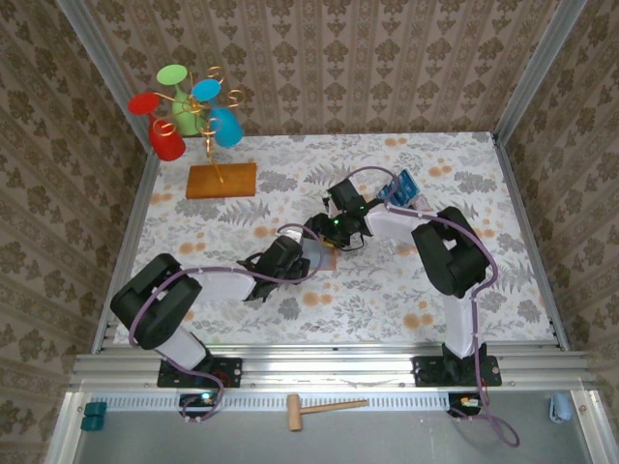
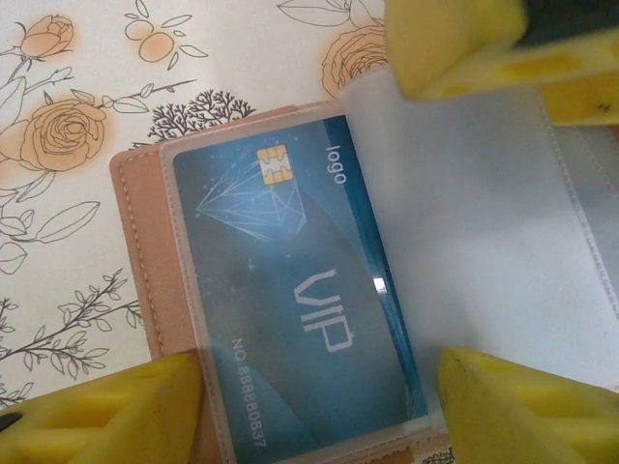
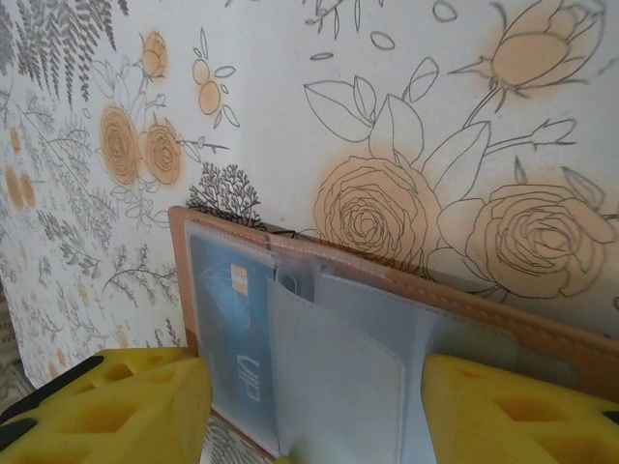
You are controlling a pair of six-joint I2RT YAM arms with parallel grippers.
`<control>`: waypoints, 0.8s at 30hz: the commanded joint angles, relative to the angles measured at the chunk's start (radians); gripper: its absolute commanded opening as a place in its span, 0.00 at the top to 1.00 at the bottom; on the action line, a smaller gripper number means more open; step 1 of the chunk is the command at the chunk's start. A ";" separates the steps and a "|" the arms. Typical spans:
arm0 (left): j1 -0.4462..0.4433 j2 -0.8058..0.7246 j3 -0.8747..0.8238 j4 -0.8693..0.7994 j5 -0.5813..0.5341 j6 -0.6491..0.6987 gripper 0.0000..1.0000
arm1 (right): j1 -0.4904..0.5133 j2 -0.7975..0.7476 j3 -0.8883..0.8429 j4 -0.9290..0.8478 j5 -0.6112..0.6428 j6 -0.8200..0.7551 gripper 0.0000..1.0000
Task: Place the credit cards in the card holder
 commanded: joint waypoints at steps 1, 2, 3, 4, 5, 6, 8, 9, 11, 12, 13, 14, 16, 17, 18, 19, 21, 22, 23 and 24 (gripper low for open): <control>-0.006 -0.007 0.007 -0.023 -0.012 0.007 0.33 | 0.008 0.021 0.014 0.003 -0.032 0.019 0.41; -0.006 -0.014 0.008 -0.024 -0.012 0.009 0.33 | 0.009 0.020 0.016 0.002 -0.034 0.020 0.41; -0.006 -0.023 0.008 -0.024 -0.013 0.011 0.33 | 0.009 0.019 0.018 0.001 -0.034 0.019 0.41; -0.007 -0.034 0.009 -0.027 -0.012 0.014 0.33 | 0.009 0.017 0.020 0.000 -0.035 0.021 0.42; -0.007 -0.049 0.009 -0.030 -0.014 0.017 0.32 | 0.009 0.015 0.022 -0.002 -0.037 0.022 0.42; -0.006 -0.064 0.008 -0.032 -0.016 0.020 0.32 | 0.010 0.014 0.025 -0.002 -0.038 0.023 0.42; -0.006 -0.110 0.002 -0.036 -0.028 0.027 0.30 | 0.010 0.011 0.032 -0.003 -0.044 0.027 0.42; -0.003 -0.127 -0.001 -0.035 -0.033 0.031 0.29 | 0.010 0.011 0.036 -0.005 -0.048 0.030 0.42; 0.003 -0.173 -0.006 -0.042 -0.041 0.035 0.27 | 0.013 0.014 0.054 -0.014 -0.056 0.032 0.42; 0.008 -0.194 -0.009 -0.044 -0.044 0.035 0.27 | 0.016 0.014 0.062 -0.021 -0.058 0.032 0.42; 0.013 -0.218 -0.014 -0.047 -0.047 0.034 0.27 | 0.019 0.015 0.071 -0.027 -0.060 0.031 0.42; 0.020 -0.245 -0.020 -0.049 -0.047 0.030 0.26 | 0.023 0.015 0.081 -0.035 -0.059 0.032 0.42; 0.032 -0.296 -0.036 -0.056 -0.052 0.023 0.26 | 0.030 0.013 0.098 -0.049 -0.056 0.032 0.42; 0.041 -0.325 -0.042 -0.060 -0.053 0.020 0.26 | 0.034 0.013 0.107 -0.057 -0.054 0.032 0.42; 0.049 -0.349 -0.049 -0.066 -0.052 0.018 0.26 | 0.038 0.013 0.115 -0.066 -0.054 0.031 0.42; 0.059 -0.374 -0.057 -0.073 -0.052 0.015 0.25 | 0.041 0.010 0.127 -0.075 -0.051 0.031 0.42; 0.080 -0.418 -0.070 -0.085 -0.048 0.010 0.25 | 0.049 0.013 0.147 -0.094 -0.044 0.027 0.42; 0.094 -0.437 -0.078 -0.091 -0.042 0.006 0.25 | 0.054 0.016 0.160 -0.104 -0.040 0.026 0.42; 0.105 -0.456 -0.082 -0.098 -0.035 0.001 0.25 | 0.059 0.021 0.174 -0.115 -0.033 0.026 0.42; 0.118 -0.469 -0.087 -0.104 -0.030 -0.002 0.25 | 0.065 0.027 0.187 -0.124 -0.031 0.023 0.42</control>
